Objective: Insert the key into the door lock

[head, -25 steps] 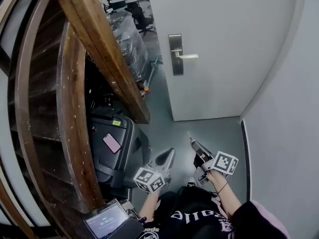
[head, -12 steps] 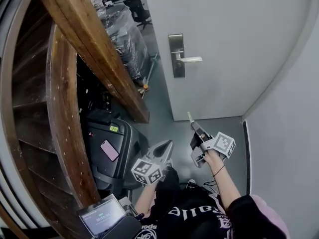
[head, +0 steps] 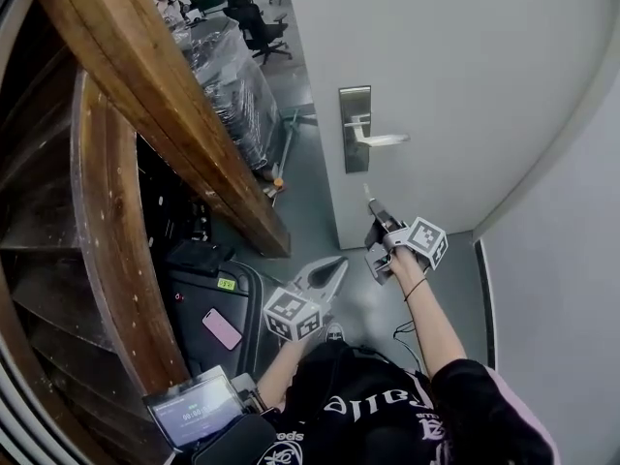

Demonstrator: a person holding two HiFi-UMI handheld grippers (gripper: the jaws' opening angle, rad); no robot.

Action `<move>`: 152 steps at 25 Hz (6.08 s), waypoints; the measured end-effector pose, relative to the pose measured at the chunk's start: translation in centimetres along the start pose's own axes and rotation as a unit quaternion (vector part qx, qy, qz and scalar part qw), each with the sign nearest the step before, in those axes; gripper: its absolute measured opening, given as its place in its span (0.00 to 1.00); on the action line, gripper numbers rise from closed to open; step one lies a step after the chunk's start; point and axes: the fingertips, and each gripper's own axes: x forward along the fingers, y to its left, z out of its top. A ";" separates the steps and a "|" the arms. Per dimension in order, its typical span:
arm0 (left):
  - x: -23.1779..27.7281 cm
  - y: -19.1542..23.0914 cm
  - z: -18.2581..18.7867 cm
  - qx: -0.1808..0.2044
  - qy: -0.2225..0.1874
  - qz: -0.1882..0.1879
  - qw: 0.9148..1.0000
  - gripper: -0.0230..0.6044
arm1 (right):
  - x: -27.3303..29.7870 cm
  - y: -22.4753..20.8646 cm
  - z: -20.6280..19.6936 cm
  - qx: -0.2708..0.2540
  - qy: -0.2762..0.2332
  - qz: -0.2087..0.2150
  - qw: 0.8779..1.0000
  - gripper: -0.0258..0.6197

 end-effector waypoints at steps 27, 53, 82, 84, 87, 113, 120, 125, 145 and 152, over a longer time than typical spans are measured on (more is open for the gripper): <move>1.1 8.1 0.2 -0.045 -0.004 0.029 0.999 0.04 | 9.7 -2.7 5.2 0.111 -0.044 0.004 0.993 0.10; -1.8 8.3 -1.0 -0.050 0.002 0.062 0.997 0.04 | 9.8 -3.1 6.2 -0.034 -0.053 -0.035 0.997 0.11; -8.4 -18.4 -8.0 -0.077 -0.021 0.095 0.992 0.04 | -29.6 2.9 -14.5 -0.252 0.190 -0.031 0.948 0.08; -10.1 -19.2 -8.6 -0.074 -0.019 0.105 0.992 0.04 | -30.9 3.4 -16.2 -0.250 0.203 -0.024 0.947 0.07; -11.9 -19.8 -8.9 -0.073 -0.023 0.111 0.991 0.04 | -32.9 4.0 -17.9 -0.246 0.206 -0.021 0.947 0.07; -33.6 -29.7 -13.9 -0.081 -0.022 0.034 0.996 0.04 | -47.4 10.3 -38.2 -0.246 0.146 -0.072 0.955 0.07; -33.2 -33.2 -13.6 -0.070 -0.031 0.033 0.997 0.04 | -50.0 10.2 -37.4 -0.271 0.151 -0.068 0.948 0.07; -31.8 -37.1 -14.3 -0.070 -0.044 0.044 0.996 0.04 | -54.7 9.9 -35.5 -0.267 0.155 -0.064 0.949 0.07; -27.9 -52.2 -18.9 -0.071 -0.042 0.076 0.994 0.04 | -68.1 9.2 -29.9 -0.292 0.178 -0.027 0.939 0.07; -26.7 -54.2 -19.1 -0.060 -0.032 0.067 0.995 0.04 | -69.8 9.6 -29.6 -0.293 0.180 -0.020 0.939 0.07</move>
